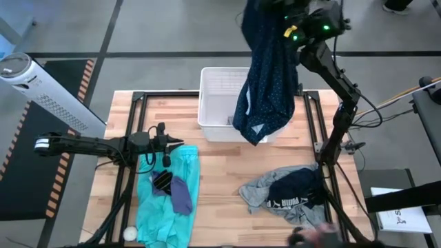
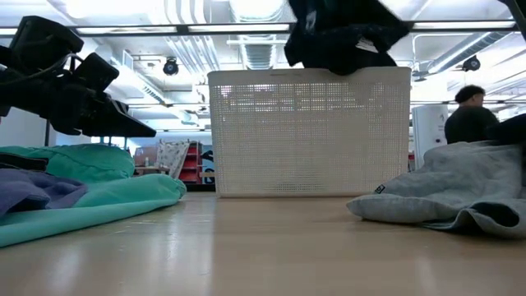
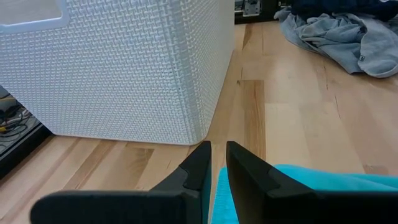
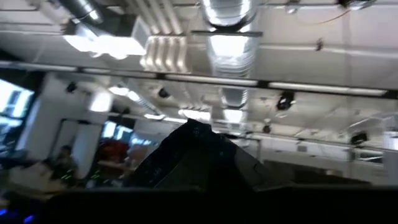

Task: Sort clothes
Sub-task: Put the blue polo shirt into the laundry bin

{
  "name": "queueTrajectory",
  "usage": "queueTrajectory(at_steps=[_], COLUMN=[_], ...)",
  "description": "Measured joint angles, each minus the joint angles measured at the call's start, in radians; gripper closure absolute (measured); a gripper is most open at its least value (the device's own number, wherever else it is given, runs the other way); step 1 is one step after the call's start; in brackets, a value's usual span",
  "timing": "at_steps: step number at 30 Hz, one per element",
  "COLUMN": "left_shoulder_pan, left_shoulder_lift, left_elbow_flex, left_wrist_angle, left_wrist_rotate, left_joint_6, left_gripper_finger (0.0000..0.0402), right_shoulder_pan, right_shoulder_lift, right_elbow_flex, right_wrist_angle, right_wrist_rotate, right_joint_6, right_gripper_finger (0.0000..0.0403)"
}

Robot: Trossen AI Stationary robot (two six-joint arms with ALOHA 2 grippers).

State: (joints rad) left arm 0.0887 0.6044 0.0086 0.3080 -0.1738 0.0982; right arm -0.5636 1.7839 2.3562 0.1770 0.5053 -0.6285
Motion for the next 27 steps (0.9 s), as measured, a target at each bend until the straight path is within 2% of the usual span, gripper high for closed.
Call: queueTrajectory(at_steps=[4, 8, 14, 18, 23, 27], left_shoulder_pan=[0.000, 0.000, 0.000, 0.000, 0.000, 0.000], left_shoulder_lift=[0.000, 0.000, -0.001, 0.004, 0.005, 0.005], left_elbow_flex=[0.000, 0.000, 0.000, 0.000, 0.000, 0.000], left_wrist_angle=[0.004, 0.015, 0.024, 0.046, 0.078, 0.118], left_wrist_rotate=[0.000, 0.000, 0.000, 0.000, 0.000, 0.000], left_joint_6=[0.000, 0.001, 0.001, -0.004, -0.004, -0.007], left_gripper_finger=[0.0364, 0.0364, 0.0364, 0.0364, 0.0364, 0.0364], right_shoulder_pan=[0.020, 0.044, 0.059, 0.064, 0.060, 0.060], right_shoulder_lift=[0.007, 0.024, 0.045, 0.063, 0.082, 0.103], right_elbow_flex=[0.000, 0.000, 0.000, 0.000, 0.000, -0.010], right_wrist_angle=[-0.201, -0.373, -0.690, -0.953, -1.249, -1.367], right_wrist_rotate=[-0.066, -0.078, -0.218, -0.275, -0.301, -0.304], right_joint_6=[0.115, 0.168, 0.302, 0.320, 0.390, 0.411], right_gripper_finger=[0.0401, 0.0401, 0.0401, 0.0401, 0.0401, 0.0401])
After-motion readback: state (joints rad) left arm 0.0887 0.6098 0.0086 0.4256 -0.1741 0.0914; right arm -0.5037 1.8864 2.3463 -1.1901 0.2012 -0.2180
